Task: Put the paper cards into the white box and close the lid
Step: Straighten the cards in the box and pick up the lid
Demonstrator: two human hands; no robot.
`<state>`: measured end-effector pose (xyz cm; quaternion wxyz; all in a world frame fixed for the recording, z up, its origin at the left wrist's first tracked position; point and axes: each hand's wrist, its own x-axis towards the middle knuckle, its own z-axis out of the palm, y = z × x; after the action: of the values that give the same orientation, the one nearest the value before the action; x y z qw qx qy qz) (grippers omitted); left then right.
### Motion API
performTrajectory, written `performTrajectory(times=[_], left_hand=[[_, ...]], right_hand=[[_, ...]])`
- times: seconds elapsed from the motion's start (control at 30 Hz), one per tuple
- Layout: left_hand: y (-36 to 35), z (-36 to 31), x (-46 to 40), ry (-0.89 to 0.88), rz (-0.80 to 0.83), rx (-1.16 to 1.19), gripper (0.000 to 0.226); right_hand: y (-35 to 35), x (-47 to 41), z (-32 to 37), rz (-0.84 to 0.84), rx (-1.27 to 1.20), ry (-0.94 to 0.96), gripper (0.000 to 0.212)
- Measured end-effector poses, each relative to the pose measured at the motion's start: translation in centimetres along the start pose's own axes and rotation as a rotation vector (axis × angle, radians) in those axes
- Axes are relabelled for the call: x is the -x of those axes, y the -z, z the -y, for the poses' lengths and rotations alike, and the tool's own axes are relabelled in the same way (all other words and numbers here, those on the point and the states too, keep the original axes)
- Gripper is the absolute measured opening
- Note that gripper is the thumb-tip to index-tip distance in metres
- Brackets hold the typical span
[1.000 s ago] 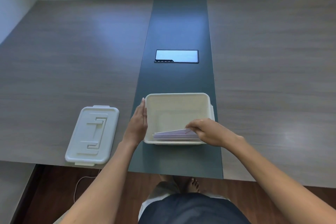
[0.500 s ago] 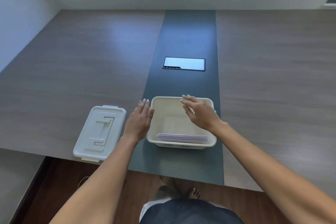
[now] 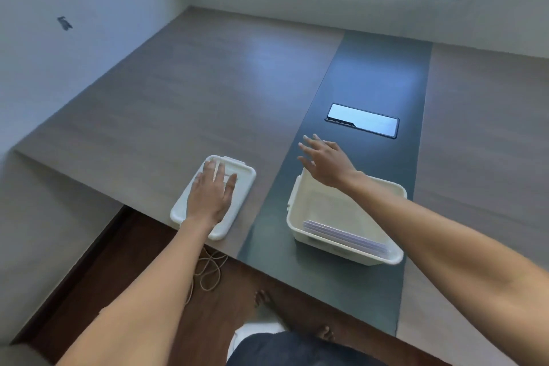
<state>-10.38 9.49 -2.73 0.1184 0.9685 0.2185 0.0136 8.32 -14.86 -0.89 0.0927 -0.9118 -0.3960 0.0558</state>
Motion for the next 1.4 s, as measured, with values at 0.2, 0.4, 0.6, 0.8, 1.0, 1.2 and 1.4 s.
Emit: performTrajectory(times=[0.2, 0.4, 0.6, 0.8, 1.0, 1.2, 1.4], left_hand=[[0.1, 4.9, 1.2, 0.184, 0.019, 0.083, 0.072], [-1.6, 8.7, 2.3, 0.349, 0.121, 0.185, 0.066], [-3.5, 11.1, 3.6, 0.498, 0.222, 0.198, 0.065], [-4.9, 12.6, 3.1, 0.634, 0.270, 0.342, 0.047], [-6.1, 12.2, 2.6, 0.708, 0.298, 0.530, 0.059], [-6.3, 11.9, 2.9, 0.818, 0.197, 0.695, 0.050], [-6.2, 11.8, 2.9, 0.907, 0.188, 0.775, 0.039]], right_hand=[[-1.0, -6.2, 5.2, 0.073, 0.015, 0.085, 0.049], [-4.4, -11.0, 10.7, 0.232, -0.003, 0.119, 0.046], [-7.8, -14.1, 13.4, 0.386, -0.005, 0.080, 0.043], [-10.5, -15.8, 13.8, 0.462, -0.083, -0.012, 0.055], [-12.4, -15.5, 13.4, 0.501, -0.158, -0.066, 0.061], [-12.9, -14.8, 13.5, 0.458, -0.225, -0.140, 0.070], [-12.6, -14.0, 13.4, 0.431, -0.317, -0.261, 0.072]])
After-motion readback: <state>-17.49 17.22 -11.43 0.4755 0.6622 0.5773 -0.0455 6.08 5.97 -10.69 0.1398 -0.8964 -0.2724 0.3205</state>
